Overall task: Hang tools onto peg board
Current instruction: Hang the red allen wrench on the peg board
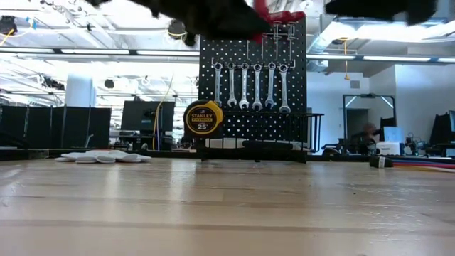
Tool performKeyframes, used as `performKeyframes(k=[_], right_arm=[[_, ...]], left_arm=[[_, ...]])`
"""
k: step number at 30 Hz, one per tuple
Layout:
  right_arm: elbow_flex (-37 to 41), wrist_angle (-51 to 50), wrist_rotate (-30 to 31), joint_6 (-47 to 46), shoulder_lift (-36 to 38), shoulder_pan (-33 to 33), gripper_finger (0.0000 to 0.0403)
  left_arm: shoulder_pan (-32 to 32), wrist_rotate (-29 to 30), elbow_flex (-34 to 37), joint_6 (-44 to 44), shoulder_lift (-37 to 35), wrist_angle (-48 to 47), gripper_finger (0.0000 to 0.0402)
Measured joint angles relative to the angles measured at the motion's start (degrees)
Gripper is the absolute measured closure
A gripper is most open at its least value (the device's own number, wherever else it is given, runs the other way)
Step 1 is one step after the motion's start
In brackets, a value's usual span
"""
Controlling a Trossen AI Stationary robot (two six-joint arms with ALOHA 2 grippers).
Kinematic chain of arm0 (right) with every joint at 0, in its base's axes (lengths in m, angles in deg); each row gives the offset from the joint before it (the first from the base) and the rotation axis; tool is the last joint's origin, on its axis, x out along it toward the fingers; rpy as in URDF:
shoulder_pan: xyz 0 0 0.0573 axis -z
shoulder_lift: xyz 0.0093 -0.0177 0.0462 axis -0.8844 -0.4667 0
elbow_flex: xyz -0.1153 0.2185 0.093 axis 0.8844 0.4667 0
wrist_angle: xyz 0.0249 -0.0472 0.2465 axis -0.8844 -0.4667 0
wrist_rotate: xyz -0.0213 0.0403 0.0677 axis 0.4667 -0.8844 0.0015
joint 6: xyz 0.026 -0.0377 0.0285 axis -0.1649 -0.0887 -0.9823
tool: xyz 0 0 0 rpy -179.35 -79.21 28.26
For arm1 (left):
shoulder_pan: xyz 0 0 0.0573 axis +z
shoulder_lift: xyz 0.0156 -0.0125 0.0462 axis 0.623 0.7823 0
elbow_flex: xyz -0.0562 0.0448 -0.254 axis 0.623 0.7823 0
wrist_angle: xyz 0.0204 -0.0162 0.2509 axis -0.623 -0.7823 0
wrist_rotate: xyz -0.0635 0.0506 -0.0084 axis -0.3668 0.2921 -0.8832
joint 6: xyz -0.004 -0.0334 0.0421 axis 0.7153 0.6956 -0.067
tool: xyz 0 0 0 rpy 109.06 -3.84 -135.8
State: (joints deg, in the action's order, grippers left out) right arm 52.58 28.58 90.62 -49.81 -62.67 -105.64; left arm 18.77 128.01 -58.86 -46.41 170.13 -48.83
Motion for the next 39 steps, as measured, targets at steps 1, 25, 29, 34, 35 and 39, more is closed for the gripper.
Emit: performKeyframes(k=[1, 25, 29, 34, 35, 39], right_arm=[[0.0, 0.1, 0.7, 0.1, 0.4, -0.6, 0.0176], [0.0, -2.3, -0.2, -3.4, 0.5, -0.7, 0.02], [0.0, -2.8, -0.5, -4.3, 0.5, -0.2, 0.02], [0.0, -4.0, -0.5, -5.7, 0.5, 0.3, 0.02], [0.0, -4.3, -0.5, -5.9, 0.5, 0.5, 0.02], [0.0, -5.4, -0.6, -6.4, 0.5, 0.5, 0.02]], left_arm=[[-0.1, 3.2, -0.5, -2.8, -1.1, -1.5, 0.0311], [23.1, 19.6, -39.9, -86.9, -7.7, -20.2, 0.0317], [25.8, 17.3, -39.6, -92.0, -6.9, -18.8, 0.0317], [27.9, 14.6, -39.6, -96.7, -4.8, -13.4, 0.0317], [28.2, 14.3, -39.6, -98.0, -4.2, -12.3, 0.0317], [28.9, 13.6, -39.6, -100.3, -2.6, -11.9, 0.0317]])
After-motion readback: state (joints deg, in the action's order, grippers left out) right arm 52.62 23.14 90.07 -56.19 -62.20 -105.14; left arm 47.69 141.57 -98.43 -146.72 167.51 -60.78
